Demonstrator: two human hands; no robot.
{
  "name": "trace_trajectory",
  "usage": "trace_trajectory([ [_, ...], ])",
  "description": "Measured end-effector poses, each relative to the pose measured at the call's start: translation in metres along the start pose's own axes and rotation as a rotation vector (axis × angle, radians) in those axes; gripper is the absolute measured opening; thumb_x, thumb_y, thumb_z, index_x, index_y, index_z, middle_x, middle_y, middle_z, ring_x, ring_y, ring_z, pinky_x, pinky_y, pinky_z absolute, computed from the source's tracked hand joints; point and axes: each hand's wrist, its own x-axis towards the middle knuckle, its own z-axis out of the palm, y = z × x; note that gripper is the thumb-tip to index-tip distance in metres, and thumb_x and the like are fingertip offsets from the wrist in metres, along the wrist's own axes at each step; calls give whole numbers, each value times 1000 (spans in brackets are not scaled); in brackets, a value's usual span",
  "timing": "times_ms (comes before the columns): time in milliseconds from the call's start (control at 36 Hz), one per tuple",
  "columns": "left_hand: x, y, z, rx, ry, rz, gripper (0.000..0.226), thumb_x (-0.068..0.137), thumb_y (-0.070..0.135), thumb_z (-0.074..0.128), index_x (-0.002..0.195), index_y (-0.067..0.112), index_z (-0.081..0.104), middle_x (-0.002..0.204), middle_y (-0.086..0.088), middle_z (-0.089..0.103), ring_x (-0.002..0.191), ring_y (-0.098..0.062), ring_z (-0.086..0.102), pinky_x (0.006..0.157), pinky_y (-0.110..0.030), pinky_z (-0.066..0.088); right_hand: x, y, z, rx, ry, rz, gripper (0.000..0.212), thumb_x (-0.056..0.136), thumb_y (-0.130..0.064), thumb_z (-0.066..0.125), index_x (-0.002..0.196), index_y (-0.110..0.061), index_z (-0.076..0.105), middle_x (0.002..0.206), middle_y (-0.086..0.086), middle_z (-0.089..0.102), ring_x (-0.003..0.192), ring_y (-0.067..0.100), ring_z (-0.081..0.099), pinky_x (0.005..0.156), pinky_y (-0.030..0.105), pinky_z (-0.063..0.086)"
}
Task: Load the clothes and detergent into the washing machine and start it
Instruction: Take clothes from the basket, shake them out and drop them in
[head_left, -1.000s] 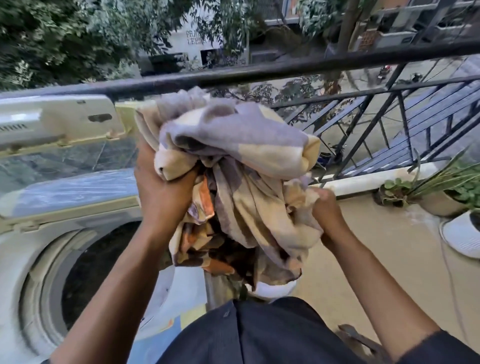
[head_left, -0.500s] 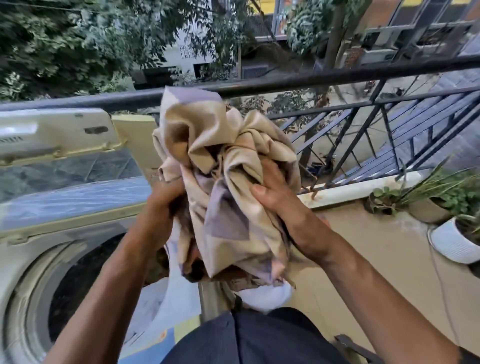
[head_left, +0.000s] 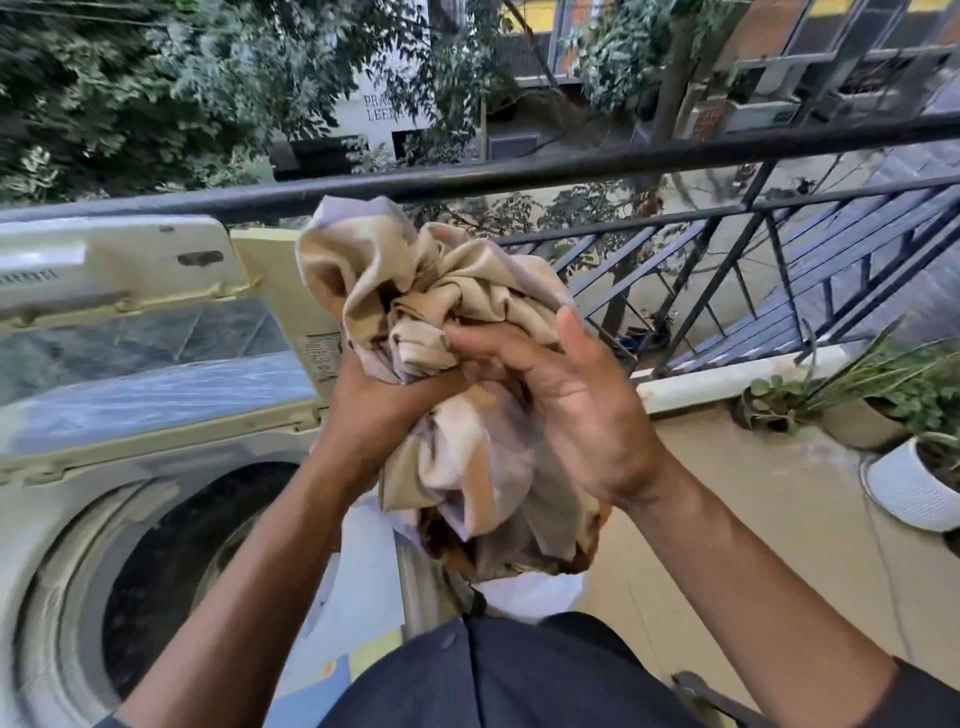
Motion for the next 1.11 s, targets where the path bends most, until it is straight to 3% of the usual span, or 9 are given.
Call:
trace_trajectory([
  [250, 9, 0, 0, -43, 272, -9, 42, 86, 7, 81, 118, 31, 66, 105, 15, 74, 91, 9, 71, 72, -9, 55, 1, -6, -21, -65, 24, -152, 56, 101, -34, 54, 131, 14, 59, 132, 31, 64, 132, 42, 58, 118, 52, 40],
  [417, 16, 11, -14, -49, 340, -21, 60, 78, 30, 81, 135, 24, 66, 120, 3, 76, 105, -8, 72, 78, -18, 60, -12, 42, -72, -770, 598, -205, 6, 94, -20, 68, 88, -21, 71, 80, -1, 72, 77, 25, 69, 72, 53, 57],
  [528, 19, 24, -22, -85, 351, -26, 60, 74, 32, 78, 132, 22, 68, 116, 1, 77, 106, -11, 73, 85, -29, 60, -34, 103, -117, -1141, 622, 211, 56, 76, -22, 67, 130, -30, 56, 117, 2, 68, 107, 27, 66, 86, 43, 56],
  [611, 19, 28, -22, -74, 339, -3, 40, 86, 24, 75, 125, 26, 69, 103, 10, 78, 91, 1, 73, 74, -19, 57, -41, 128, -129, -1052, 397, 529, 110, 62, -60, 67, 158, -38, 18, 160, 6, 39, 143, 36, 42, 110, 52, 44],
  [694, 18, 26, -15, -99, 356, -34, 37, 92, 20, 72, 128, 22, 66, 95, 11, 73, 74, 11, 68, 62, -10, 52, -32, 153, -133, -1002, 219, 575, 122, 47, -64, 77, 156, -36, 28, 157, 5, 40, 143, 32, 42, 112, 52, 44],
  [833, 17, 26, -12, -82, 361, -97, 33, 98, 20, 66, 130, 23, 63, 92, 11, 65, 63, 11, 63, 53, -6, 48, -14, 163, -105, -718, 194, 458, 26, 89, -17, 75, 104, -34, 61, 90, -11, 65, 73, -11, 60, 66, 19, 52],
  [972, 10, 33, -10, -40, 348, -52, 28, 91, 18, 73, 116, 27, 65, 87, 11, 68, 83, -7, 68, 76, -25, 58, -12, 156, -89, -648, 309, 480, 25, 94, -14, 71, 88, -35, 57, 84, -12, 61, 73, -6, 60, 59, 7, 46],
  [1028, 7, 32, -14, -24, 321, -6, 45, 82, 26, 77, 125, 19, 66, 99, 5, 74, 94, -14, 72, 89, -38, 60, -17, 161, -95, -574, 460, 513, 7, 83, -32, 72, 87, -31, 66, 87, -3, 70, 84, 17, 68, 71, 27, 59],
  [1111, 6, 27, -20, 56, 315, 117, 61, 78, 32, 83, 133, 15, 65, 122, -6, 75, 115, -22, 72, 100, -53, 58, -27, 163, -119, -580, 623, 441, 41, 69, -42, 60, 103, -21, 72, 103, 8, 76, 101, 29, 70, 85, 45, 59],
])
